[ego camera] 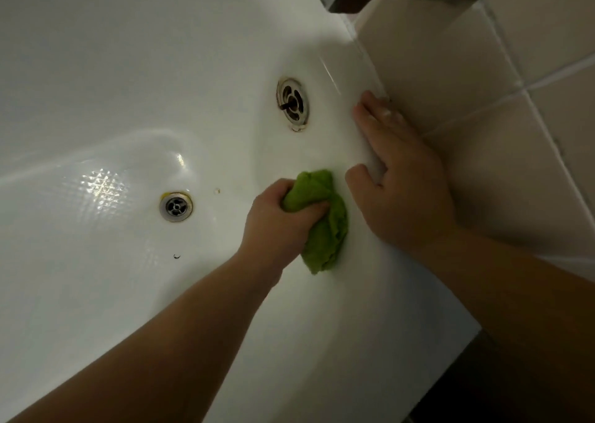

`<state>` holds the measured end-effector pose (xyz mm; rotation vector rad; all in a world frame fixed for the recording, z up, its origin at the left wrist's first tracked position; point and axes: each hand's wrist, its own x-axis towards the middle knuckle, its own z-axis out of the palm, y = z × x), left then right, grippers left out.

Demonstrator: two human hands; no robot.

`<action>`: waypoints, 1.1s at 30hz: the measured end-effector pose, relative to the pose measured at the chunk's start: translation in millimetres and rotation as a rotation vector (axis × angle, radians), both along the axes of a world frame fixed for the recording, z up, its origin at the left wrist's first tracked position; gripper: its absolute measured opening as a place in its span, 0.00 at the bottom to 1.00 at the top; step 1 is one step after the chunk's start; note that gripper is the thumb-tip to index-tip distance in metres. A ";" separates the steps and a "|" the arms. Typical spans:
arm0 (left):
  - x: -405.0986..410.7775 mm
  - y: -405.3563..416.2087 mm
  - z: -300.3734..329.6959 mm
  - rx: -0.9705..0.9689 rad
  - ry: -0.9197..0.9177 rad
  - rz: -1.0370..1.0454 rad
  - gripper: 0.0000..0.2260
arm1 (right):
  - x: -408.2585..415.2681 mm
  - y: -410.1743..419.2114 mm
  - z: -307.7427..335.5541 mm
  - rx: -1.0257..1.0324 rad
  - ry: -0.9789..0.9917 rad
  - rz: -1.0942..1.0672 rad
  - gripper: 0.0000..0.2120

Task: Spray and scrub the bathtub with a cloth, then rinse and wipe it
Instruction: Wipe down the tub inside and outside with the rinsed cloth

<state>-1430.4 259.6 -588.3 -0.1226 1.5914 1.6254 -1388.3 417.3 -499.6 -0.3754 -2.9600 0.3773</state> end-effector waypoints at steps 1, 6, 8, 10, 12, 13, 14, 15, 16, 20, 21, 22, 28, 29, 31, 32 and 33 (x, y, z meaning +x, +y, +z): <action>0.3 1.7 4.6 -0.015 0.055 0.033 0.10 | -0.3 -0.8 0.0 -0.011 -0.011 -0.006 0.32; 18.1 -5.2 9.2 -0.174 0.051 0.032 0.05 | 10.1 -4.5 1.9 -0.070 0.010 -0.062 0.29; 24.4 -11.8 24.6 -0.111 0.110 -0.044 0.06 | 25.3 -11.9 1.1 -0.108 0.040 -0.132 0.28; 27.5 -14.9 43.9 -0.024 0.222 -0.113 0.09 | 41.7 -19.1 -0.1 -0.144 0.066 -0.213 0.26; 28.9 -11.5 58.0 0.007 0.360 -0.095 0.11 | 48.0 -23.0 0.3 -0.185 0.054 -0.246 0.28; 26.9 -6.6 60.8 -0.004 0.396 -0.069 0.11 | 46.9 -22.9 0.5 -0.192 0.048 -0.245 0.29; 23.5 -0.7 57.9 -0.029 0.386 -0.030 0.10 | 45.7 -22.0 0.4 -0.183 0.042 -0.235 0.29; 18.4 4.2 50.4 -0.062 0.341 0.012 0.09 | 44.8 -20.7 -0.9 -0.158 0.036 -0.217 0.28; 12.2 8.0 38.8 -0.105 0.276 0.045 0.07 | 43.9 -19.8 -1.8 -0.128 0.024 -0.198 0.28; 5.6 6.0 -2.5 -0.260 0.026 0.021 0.04 | 40.3 -17.9 -1.9 -0.056 -0.048 -0.167 0.31; 11.0 1.9 -2.3 -0.255 0.022 -0.008 0.04 | 38.6 -17.4 -1.2 -0.051 -0.049 -0.158 0.32; 17.6 -2.4 0.8 -0.233 0.049 -0.041 0.03 | 37.2 -16.6 -0.6 -0.049 -0.050 -0.148 0.32; 21.4 -12.5 12.7 -0.006 0.210 -0.086 0.09 | 28.1 -13.6 1.4 -0.003 -0.096 -0.104 0.36; 19.3 -10.4 0.8 -0.045 0.205 -0.070 0.09 | 26.9 -13.5 1.6 0.007 -0.102 -0.100 0.37; 17.5 -9.3 -32.9 -0.173 0.154 -0.062 0.08 | 25.3 -13.2 2.0 0.021 -0.101 -0.100 0.38; 18.6 -12.0 -52.4 -0.253 0.115 -0.087 0.06 | 24.7 -13.6 2.2 0.023 -0.099 -0.100 0.38; 20.7 -16.5 -69.7 -0.344 0.079 -0.151 0.05 | 24.0 -13.7 2.5 0.023 -0.098 -0.100 0.38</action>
